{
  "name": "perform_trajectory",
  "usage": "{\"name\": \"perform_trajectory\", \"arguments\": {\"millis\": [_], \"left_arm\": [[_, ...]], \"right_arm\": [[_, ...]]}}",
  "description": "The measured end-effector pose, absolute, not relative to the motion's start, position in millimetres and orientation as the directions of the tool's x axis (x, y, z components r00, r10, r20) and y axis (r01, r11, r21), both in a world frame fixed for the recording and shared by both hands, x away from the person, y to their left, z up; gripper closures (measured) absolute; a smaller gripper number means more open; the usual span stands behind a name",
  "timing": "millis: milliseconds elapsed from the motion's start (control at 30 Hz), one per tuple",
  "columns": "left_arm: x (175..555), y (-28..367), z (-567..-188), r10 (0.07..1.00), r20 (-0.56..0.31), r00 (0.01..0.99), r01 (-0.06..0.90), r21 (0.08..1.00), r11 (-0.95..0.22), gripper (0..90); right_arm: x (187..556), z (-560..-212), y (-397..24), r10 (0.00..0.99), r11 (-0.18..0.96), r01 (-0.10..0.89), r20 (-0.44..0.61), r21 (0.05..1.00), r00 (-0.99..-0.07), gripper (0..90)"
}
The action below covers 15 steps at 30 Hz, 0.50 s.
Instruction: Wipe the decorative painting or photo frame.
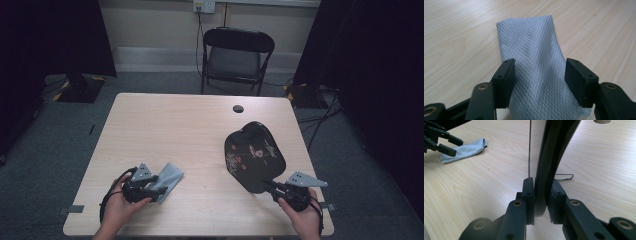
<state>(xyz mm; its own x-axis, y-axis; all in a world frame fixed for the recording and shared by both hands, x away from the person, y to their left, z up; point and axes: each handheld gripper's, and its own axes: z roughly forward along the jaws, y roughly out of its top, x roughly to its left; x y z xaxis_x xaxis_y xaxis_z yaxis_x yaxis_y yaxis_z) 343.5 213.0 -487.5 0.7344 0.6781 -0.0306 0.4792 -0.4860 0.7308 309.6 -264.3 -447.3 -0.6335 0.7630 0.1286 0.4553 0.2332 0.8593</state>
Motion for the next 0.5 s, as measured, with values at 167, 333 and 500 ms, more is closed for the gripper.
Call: {"name": "perform_trajectory", "arguments": {"millis": [167, 333, 500], "left_arm": [[343.3, 212.2, -489.9, 0.667, -0.028, 0.745, 0.471, 0.729, -0.496, 39.4], [341.3, 211.4, -491.2, 0.668, 0.008, 0.744, 0.451, 0.731, -0.512, 41.8], [341.1, 213.2, -491.0, 0.683, 0.021, 0.73, 0.454, 0.732, -0.508, 52.2]], "right_arm": [[309.8, -445.7, -261.6, 0.766, 0.228, 0.458, 0.132, 0.859, -0.629, 78.2], [309.9, -445.6, -260.9, 0.768, 0.223, 0.457, 0.134, 0.861, -0.627, 76.9], [307.8, -444.1, -262.6, 0.768, 0.195, 0.458, 0.156, 0.867, -0.621, 73.6]]}}
